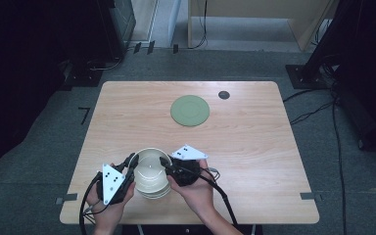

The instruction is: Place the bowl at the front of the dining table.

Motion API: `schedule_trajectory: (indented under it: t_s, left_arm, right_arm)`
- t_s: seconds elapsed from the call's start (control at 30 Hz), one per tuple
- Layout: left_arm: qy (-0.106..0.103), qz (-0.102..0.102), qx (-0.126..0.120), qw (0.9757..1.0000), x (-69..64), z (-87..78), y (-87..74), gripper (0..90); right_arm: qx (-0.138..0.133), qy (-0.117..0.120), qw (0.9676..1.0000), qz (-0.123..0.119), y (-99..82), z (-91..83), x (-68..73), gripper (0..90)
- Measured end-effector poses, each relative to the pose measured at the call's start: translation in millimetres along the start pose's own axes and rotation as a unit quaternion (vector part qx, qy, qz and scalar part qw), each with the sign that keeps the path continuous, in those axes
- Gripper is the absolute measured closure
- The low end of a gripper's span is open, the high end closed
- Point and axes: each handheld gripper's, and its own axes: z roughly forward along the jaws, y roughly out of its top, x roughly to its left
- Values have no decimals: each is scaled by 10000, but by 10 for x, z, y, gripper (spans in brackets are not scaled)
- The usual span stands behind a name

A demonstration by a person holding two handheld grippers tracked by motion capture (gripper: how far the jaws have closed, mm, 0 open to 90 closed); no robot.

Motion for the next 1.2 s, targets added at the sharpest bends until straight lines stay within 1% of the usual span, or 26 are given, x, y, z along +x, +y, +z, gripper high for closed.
schedule_trajectory:
  t_s: [0.03,0.2,0.27,0.33,0.4,0.47,0.5,0.57,0.6,0.63,0.67,0.73,0.8,0.9,0.97,1.03,1.07,1.1,1.13,1.2]
  left_arm:
    - [-2,-9,0,10000,2,-1,-3,837]
    - [35,-99,-86,9999,3,-1,-31,835]
    - [-34,-223,-89,9997,25,4,-41,834]
    - [-149,-369,-118,9991,53,12,-55,832]
    - [-349,-568,-179,9976,99,12,-67,823]
    - [-583,-804,-343,9945,155,1,-85,801]
    - [-672,-890,-394,9930,177,-6,-93,788]
    - [-766,-1017,-487,9907,201,-17,-101,767]
    - [-778,-1054,-537,9899,211,-30,-102,746]
    - [-778,-1054,-537,9899,211,-30,-102,688]
    - [-763,-1088,-564,9895,215,-34,-99,663]
    - [-823,-1156,-573,9882,232,-40,-100,637]
    - [-780,-1200,-536,9883,236,-34,-101,616]
    - [-814,-1258,-534,9873,252,-34,-106,561]
    - [-889,-1341,-555,9854,271,-35,-107,510]
    - [-975,-1381,-526,9842,289,-32,-102,433]
    - [-1017,-1362,-493,9842,294,-28,-96,378]
    - [-991,-1324,-449,9852,296,-24,-89,296]
    - [-1002,-1325,-418,9852,300,-18,-85,219]
    - [-1070,-1362,-422,9840,322,-13,-93,147]
  right_arm:
    - [14,-98,9999,-71,6,12,17,827]
    - [-28,-243,9997,-29,26,35,42,848]
    - [-91,-232,9997,-32,32,31,44,847]
    - [-139,-310,9994,-113,39,20,58,847]
    - [-195,-385,9988,-247,43,10,72,847]
    - [-247,-392,9985,-297,49,-4,72,847]
    - [-279,-388,9984,-309,52,-14,75,847]
    - [-370,-459,9974,-410,57,-29,89,847]
    - [-420,-487,9968,-464,60,-37,96,846]
    - [-420,-487,9968,-464,60,-37,96,846]
    - [-499,-552,9958,-525,71,-52,102,847]
    - [-555,-615,9950,-565,81,-63,100,846]
    - [-619,-674,9939,-613,90,-77,98,846]
    - [-702,-748,9924,-680,103,-94,94,846]
    - [-741,-785,9918,-683,117,-106,84,846]
    - [-773,-791,9916,-675,126,-111,71,846]
    - [-788,-807,9912,-689,129,-114,67,846]
    - [-802,-823,9909,-706,133,-116,63,846]
    - [-818,-838,9906,-706,136,-120,60,846]
    - [-864,-874,9899,-706,143,-127,49,846]
